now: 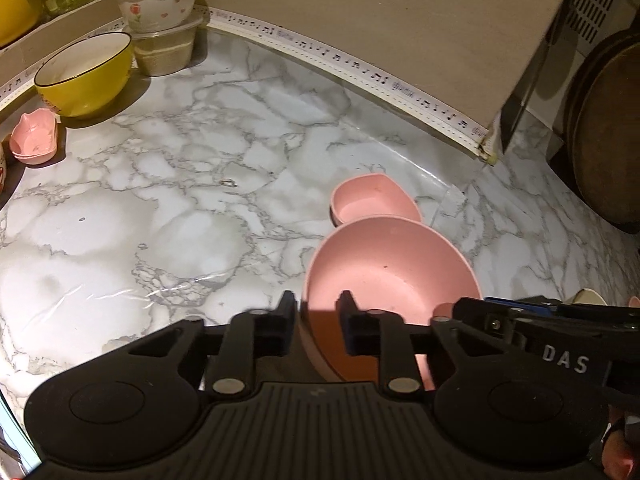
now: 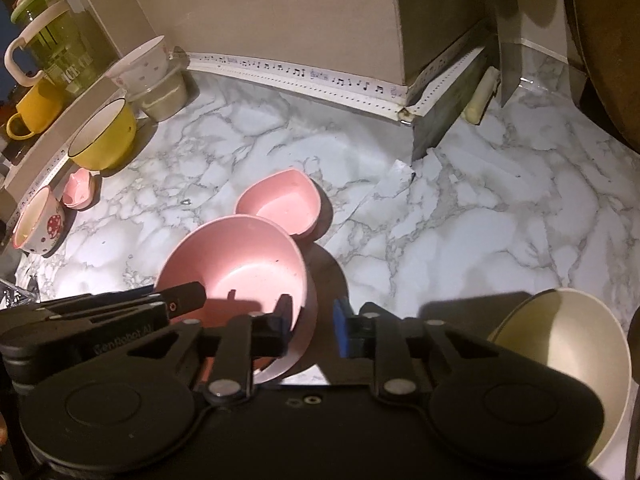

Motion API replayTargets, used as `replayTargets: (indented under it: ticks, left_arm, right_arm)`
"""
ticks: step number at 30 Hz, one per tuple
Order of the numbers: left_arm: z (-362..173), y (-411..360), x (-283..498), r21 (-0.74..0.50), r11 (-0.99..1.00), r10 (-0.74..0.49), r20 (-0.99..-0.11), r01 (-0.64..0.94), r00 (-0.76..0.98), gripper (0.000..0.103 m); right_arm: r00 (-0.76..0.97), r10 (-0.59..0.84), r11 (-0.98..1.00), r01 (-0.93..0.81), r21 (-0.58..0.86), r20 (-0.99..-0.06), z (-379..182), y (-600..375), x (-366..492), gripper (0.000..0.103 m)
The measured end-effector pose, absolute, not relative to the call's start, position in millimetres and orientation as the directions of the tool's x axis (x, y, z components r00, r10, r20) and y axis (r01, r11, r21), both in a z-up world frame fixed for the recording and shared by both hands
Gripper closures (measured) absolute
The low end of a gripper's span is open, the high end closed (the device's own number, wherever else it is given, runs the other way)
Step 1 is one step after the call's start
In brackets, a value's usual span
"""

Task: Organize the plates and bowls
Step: 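Move both grippers to the large pink bowl and grip its rim, then carry the pink bowl over and lower it into the cream bowl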

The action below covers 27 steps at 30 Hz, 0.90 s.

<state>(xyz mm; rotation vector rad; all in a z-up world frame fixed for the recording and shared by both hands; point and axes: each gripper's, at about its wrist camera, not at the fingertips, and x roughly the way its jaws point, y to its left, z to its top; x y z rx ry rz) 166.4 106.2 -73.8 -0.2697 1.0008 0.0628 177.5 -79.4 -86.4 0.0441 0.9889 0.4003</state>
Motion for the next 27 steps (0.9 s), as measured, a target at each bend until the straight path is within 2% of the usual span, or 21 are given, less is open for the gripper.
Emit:
replayTargets:
  ticks: [2,6,27]
  left_arm:
    - [-73,104,166,-0.185,0.967,-0.062,-0.840,-0.177,0.540,0.091]
    - [-71,103,163,-0.186,0.966,-0.058,-0.837,-0.182,0.545,0.094]
    - [-11,59,140,-0.211,0.975,-0.119,-0.774,-0.076,0.621,0.094]
  right_arm:
    - [0.481,0.350,0.925,-0.313,0.215,-0.804,-86,-78,177,0.095]
    - [0.487,0.332,0.931,-0.310,0.195,-0.808,-85,-77,176,0.096]
    - [0.568,0.315,0.944,-0.273,0.187,-0.760,-31,-126,146,0.096]
